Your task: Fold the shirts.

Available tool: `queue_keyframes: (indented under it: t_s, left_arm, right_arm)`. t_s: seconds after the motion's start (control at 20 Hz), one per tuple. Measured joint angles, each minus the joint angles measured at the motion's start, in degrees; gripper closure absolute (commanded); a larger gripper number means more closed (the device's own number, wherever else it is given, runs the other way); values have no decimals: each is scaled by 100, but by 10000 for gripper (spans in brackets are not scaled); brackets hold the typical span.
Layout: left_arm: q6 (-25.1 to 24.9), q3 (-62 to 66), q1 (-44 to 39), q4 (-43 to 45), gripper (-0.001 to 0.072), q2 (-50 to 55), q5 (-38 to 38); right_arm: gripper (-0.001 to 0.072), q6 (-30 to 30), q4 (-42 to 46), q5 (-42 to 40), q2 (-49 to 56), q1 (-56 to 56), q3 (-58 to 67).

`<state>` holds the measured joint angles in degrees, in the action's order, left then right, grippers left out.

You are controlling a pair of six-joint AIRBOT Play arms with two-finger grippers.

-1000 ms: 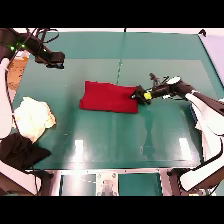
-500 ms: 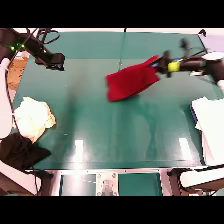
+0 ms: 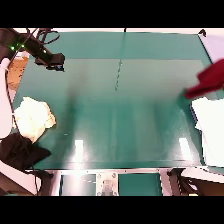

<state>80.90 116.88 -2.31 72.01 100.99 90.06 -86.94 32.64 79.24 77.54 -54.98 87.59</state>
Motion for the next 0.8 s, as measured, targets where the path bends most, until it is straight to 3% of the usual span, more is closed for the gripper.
queue_keyframes:
  t_s: [0.3,0.6,0.8]
  left_arm:
    - [4,0,0,-4,684,0,0]
    - [7,0,0,-22,683,0,50]
    - [9,0,-7,-39,684,0,57]
  right_arm:
    - [699,-573,1078,758,-442,-1602,-15]
    - [697,-935,3082,1355,-815,-1976,-315]
    - [697,-955,3897,1357,-903,-2011,-883]
